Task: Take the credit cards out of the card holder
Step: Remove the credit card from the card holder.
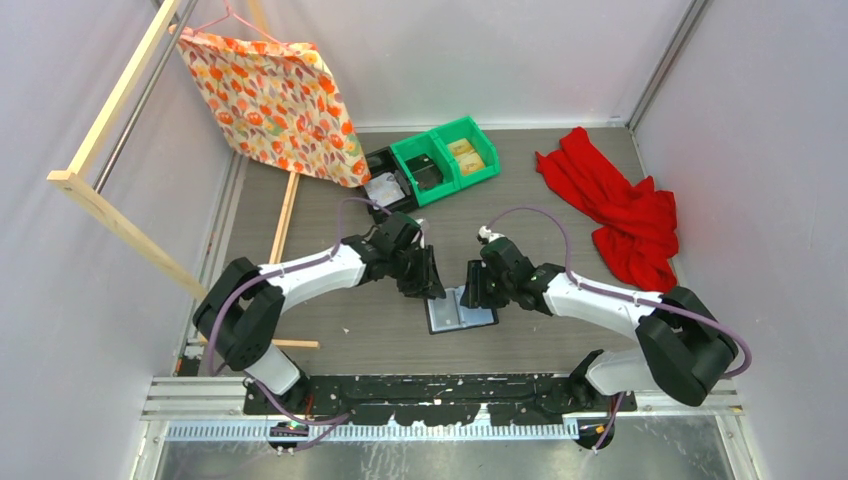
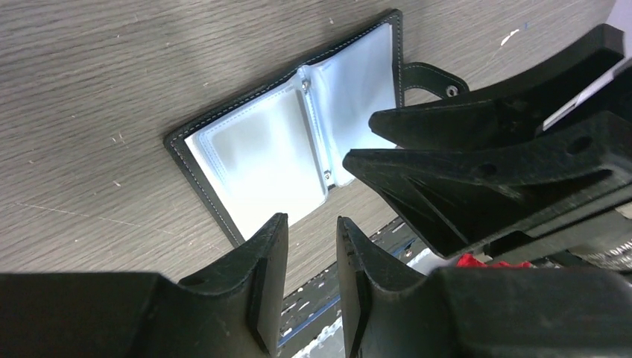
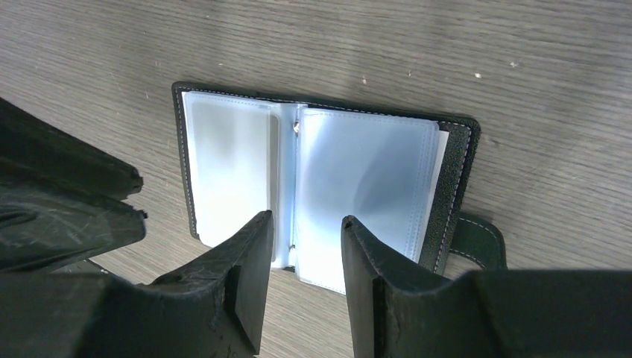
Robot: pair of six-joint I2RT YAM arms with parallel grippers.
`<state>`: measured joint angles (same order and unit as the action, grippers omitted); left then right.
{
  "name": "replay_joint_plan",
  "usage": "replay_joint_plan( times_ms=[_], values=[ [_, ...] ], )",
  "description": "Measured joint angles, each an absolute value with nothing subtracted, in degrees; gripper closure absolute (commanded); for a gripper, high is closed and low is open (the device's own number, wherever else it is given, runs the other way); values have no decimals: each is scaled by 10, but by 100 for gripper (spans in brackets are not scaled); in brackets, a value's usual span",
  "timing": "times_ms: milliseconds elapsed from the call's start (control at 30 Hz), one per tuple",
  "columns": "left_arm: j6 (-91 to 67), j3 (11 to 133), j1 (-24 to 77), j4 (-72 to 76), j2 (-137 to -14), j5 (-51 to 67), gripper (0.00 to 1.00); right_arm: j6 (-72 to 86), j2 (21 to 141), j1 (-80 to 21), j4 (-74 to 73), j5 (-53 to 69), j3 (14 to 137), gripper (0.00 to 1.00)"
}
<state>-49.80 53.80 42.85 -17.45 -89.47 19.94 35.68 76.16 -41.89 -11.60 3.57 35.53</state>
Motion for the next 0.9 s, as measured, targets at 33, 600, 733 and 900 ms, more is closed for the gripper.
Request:
replay_joint_plan(
  times_ms=[33, 600, 733, 900],
  values=[
    [-501, 538, 429, -172, -900, 201, 69, 357, 762, -419, -115, 35, 355, 56],
    [-577, 463, 426, -69, -943, 204, 68, 411, 788, -411, -36, 92, 350, 89],
    [-581, 463, 425, -63, -943, 196, 68, 411, 800, -391, -50, 78, 350, 98],
    [-578, 469, 425, -80, -943, 183, 68, 402, 803, -385, -81, 41, 350, 99]
  ],
)
